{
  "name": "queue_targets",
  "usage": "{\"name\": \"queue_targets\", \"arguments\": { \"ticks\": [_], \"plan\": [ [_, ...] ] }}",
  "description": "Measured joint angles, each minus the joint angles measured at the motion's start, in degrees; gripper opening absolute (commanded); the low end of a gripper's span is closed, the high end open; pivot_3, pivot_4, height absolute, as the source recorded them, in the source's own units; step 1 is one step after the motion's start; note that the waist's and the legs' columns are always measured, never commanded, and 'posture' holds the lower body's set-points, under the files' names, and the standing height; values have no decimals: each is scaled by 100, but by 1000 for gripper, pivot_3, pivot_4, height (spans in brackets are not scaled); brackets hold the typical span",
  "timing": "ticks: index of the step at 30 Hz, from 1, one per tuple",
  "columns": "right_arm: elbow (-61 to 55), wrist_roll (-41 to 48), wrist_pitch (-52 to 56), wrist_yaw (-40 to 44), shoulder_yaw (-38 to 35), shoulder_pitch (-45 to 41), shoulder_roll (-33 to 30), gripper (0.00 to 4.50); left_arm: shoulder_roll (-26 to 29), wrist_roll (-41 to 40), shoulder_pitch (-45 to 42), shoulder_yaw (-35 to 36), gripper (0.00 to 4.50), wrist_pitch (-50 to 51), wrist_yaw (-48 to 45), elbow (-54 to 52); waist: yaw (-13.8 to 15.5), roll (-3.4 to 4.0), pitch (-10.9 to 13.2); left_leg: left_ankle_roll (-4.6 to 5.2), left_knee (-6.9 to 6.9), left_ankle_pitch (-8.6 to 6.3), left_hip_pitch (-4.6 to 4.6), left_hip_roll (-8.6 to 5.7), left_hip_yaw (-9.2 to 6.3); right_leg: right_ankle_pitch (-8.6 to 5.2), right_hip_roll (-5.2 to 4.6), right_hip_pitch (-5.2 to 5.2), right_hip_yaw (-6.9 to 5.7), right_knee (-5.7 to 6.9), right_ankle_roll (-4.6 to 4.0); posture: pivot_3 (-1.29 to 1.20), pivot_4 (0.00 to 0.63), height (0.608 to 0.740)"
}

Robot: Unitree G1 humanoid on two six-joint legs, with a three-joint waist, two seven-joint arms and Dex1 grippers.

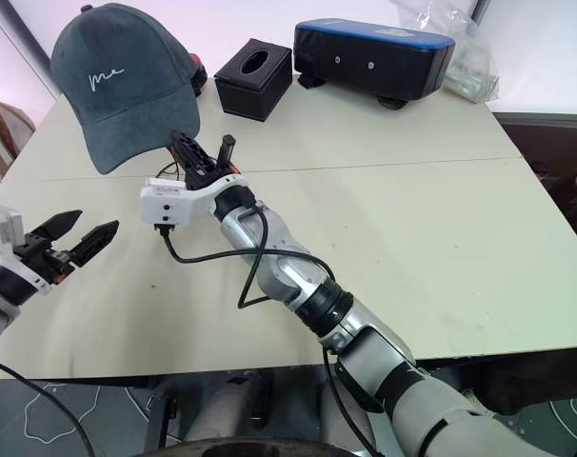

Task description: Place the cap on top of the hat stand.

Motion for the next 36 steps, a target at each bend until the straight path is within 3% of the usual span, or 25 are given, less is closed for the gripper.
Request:
{"name": "queue_targets", "arguments": {
  "ticks": [18, 21, 26, 36],
  "plan": [
    [-35, 335, -750, 202, -195, -25, -440, 50, 0, -6, 8, -7, 4242, 14, -4, 0, 2, 0, 0, 0, 0, 0, 0, 0, 0, 0, 0, 1, 0, 0, 0, 0, 150, 740],
    [-68, 450, -751, 276, -242, -25, -432, 1017, 0, -6, 11, -7, 4242, 14, -4, 0, 2, 0, 0, 0, 0, 0, 0, 0, 0, 0, 0, 1, 0, 0, 0, 0, 150, 740],
    [-69, 496, -749, 338, -262, -24, -417, 3454, 0, -9, 26, -7, 4242, 15, -4, -1, 4, 0, 0, 0, 0, 0, 0, 0, 0, 0, 0, 1, 0, 0, 0, 0, 150, 740],
    [-75, 704, -754, 672, -351, 0, -479, 3454, 0, -40, 81, -6, 4242, 23, -2, -17, 8, -1, 0, 0, 1, 0, 0, 0, 0, 0, -1, 3, -1, 0, 0, 0, 150, 740]
  ]
}}
